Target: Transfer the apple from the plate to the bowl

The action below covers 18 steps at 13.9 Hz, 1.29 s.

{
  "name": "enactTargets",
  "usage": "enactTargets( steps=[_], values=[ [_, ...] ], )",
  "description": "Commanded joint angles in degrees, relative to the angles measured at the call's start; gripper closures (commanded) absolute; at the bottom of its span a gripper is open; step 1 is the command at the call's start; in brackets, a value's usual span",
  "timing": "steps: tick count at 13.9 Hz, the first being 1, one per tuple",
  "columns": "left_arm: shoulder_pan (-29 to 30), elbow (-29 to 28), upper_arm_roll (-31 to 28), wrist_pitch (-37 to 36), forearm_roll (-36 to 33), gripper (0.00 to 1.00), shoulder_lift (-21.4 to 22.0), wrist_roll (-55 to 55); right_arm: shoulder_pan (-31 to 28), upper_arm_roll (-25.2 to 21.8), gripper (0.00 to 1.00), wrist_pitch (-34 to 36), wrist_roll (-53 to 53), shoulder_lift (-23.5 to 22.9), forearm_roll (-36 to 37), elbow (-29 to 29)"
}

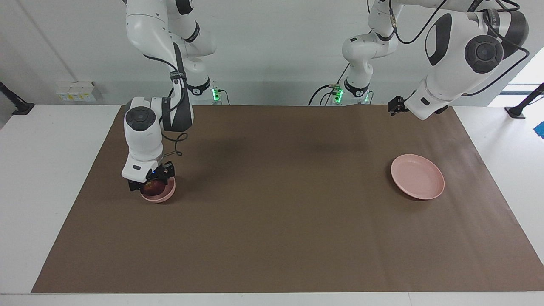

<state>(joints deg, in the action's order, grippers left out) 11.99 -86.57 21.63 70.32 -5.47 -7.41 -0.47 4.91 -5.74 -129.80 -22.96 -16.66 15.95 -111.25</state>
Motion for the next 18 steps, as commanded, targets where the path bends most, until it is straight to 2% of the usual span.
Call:
enactTargets(
  steps=[1, 7, 8, 9, 12, 14, 18],
  values=[
    [0.66, 0.96, 0.43, 0.69, -0.43, 0.00, -0.59, 0.30, -0.43, 0.38, 1.00, -0.81, -0.16, 0.66, 1.54, -1.42],
    [0.40, 1.14, -0.18, 1.67, -1.03, 0.00, 0.64, 0.83, -0.69, 0.38, 1.00, -0.98, -0.07, 0.14, 1.10, -1.95],
    [-0.38, 1.14, -1.49, 1.75, -1.03, 0.00, 0.90, 0.83, -0.78, 0.38, 0.91, -0.98, -0.07, 0.05, 0.93, -1.95],
    [-2.48, 1.22, -4.98, 1.67, -0.51, 0.00, 1.60, 1.00, -0.70, 0.38, 0.66, -0.98, -0.07, -0.04, 0.93, -1.95],
    [-14.94, 1.22, -18.07, 1.84, -0.24, 0.00, 3.80, 2.31, -0.78, 0.38, 0.38, -1.07, 0.36, -0.04, 0.75, -1.95],
    [-19.71, 1.31, -23.98, 1.75, -0.24, 0.00, 5.20, 5.38, -0.78, 0.38, 0.30, -1.07, 0.54, -0.04, 0.75, -1.95],
    [-19.11, 0.61, -24.70, 1.75, 0.28, 0.00, 7.76, 7.68, -0.78, 0.38, 0.17, -1.07, 0.54, -0.04, 0.75, -1.95]
  ],
)
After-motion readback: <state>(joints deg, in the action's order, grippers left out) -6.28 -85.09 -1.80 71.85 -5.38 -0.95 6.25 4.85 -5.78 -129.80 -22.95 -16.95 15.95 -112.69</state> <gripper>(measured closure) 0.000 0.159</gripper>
